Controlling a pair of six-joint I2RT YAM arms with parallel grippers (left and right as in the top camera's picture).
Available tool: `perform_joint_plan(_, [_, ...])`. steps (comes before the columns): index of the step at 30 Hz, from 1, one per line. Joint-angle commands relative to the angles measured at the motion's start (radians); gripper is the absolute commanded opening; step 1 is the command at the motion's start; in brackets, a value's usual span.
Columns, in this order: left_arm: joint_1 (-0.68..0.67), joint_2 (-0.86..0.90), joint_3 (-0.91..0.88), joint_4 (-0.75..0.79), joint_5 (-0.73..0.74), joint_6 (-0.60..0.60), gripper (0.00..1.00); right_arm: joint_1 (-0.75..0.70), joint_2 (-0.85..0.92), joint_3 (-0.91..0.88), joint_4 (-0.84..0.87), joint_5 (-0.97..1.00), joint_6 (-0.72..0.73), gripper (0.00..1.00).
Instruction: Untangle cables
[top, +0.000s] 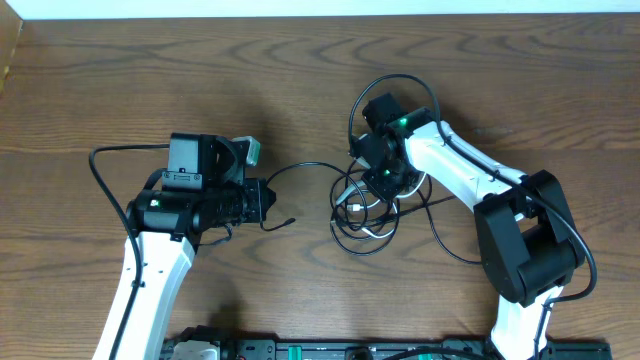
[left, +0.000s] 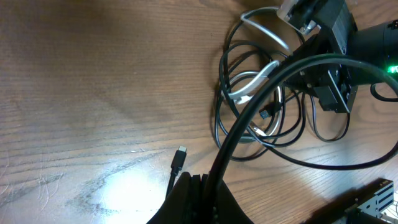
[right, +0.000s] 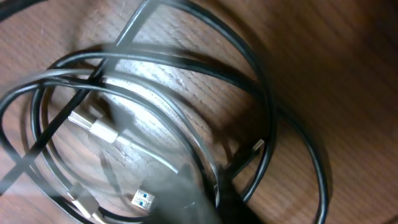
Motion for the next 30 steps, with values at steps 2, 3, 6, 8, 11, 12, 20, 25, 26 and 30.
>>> perform_joint_plan(2, [0.004, -0.004, 0.009, -0.004, 0.013, 0.01, 0.07, 0.0, 0.006, -0.003, 0.0, -0.002, 0.14, 0.01])
perform_joint_plan(3, [0.004, -0.004, 0.009, -0.005, 0.013, 0.01, 0.07, -0.001, 0.004, -0.001, 0.0, -0.002, 0.161, 0.01])
perform_joint_plan(6, [0.004, -0.004, 0.009, -0.01, 0.013, 0.01, 0.07, -0.008, -0.002, 0.026, -0.005, -0.002, 0.217, 0.01])
perform_joint_plan(8, [0.004, -0.004, 0.009, -0.016, 0.013, 0.01, 0.08, -0.014, -0.008, 0.06, -0.021, -0.003, 0.241, 0.01])
perform_joint_plan(11, [0.004, -0.004, 0.009, -0.025, 0.013, 0.01, 0.07, -0.023, -0.022, 0.152, -0.073, -0.01, 0.249, 0.01])
perform_joint_plan(12, [0.004, -0.004, 0.009, -0.025, 0.013, 0.01, 0.08, -0.024, -0.027, 0.183, -0.09, -0.01, 0.249, 0.01])
perform_joint_plan(20, [0.004, -0.004, 0.005, -0.027, 0.013, 0.01, 0.08, -0.027, -0.094, 0.462, -0.199, -0.005, 0.218, 0.01])
perform_joint_plan(25, [0.004, -0.004, 0.002, -0.033, 0.013, 0.01, 0.07, -0.039, -0.163, 0.607, -0.239, 0.091, 0.215, 0.01])
perform_joint_plan(26, [0.004, -0.004, 0.002, -0.032, 0.013, 0.01, 0.07, -0.043, -0.178, 0.627, -0.244, 0.125, 0.215, 0.01])
perform_joint_plan(30, [0.004, -0.004, 0.002, -0.032, 0.013, 0.01, 0.07, -0.082, -0.286, 0.697, -0.254, 0.29, 0.216, 0.01])
